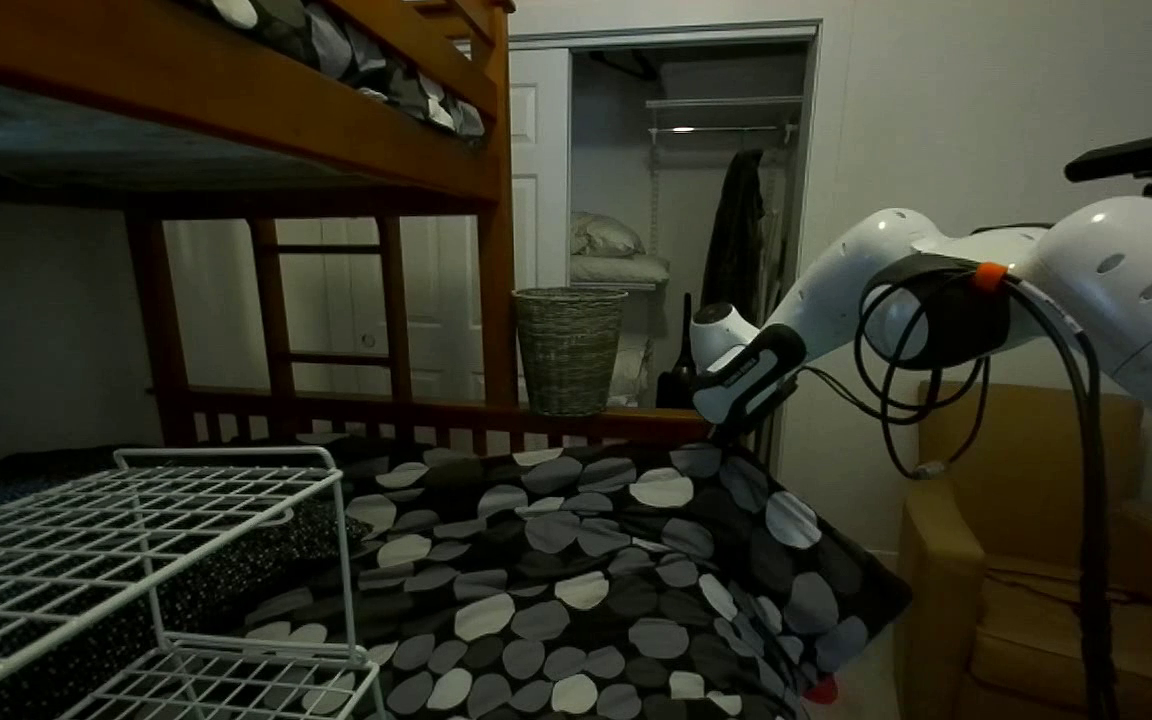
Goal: Pick up the lint roller and put it on the white bed sheet on the bed, cover the lint roller with the black duvet cover
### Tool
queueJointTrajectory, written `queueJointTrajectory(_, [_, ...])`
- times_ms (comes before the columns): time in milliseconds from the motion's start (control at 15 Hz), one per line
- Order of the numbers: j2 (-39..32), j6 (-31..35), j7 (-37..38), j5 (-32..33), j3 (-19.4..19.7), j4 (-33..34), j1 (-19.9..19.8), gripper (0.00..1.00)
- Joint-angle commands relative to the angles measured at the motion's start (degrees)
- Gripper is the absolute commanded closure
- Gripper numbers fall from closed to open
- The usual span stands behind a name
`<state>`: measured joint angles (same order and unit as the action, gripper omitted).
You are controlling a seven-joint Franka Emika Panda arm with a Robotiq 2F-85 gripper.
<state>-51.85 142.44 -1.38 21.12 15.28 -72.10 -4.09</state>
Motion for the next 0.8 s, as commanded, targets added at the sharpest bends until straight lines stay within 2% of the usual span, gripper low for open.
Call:
queueJointTrajectory(0, [-6.1,0.5,0.7,-0.8,0.0,8.0,-1.6,0.99])
queueJointTrajectory(267, [-10.6,0.3,2.7,-1.1,0.9,14.6,-1.7,0.99])
queueJointTrajectory(333, [-11.5,-0.4,3.7,-1.2,1.1,16.1,-1.7,0.70])
queueJointTrajectory(400, [-11.9,-0.9,4.2,-1.5,1.1,17.1,-1.9,0.69])
queueJointTrajectory(533, [-12.0,-1.6,5.5,-2.0,1.2,18.3,-2.1,0.56])
queueJointTrajectory(733, [-9.7,-7.1,7.3,-4.1,0.4,18.3,-2.2,0.32])
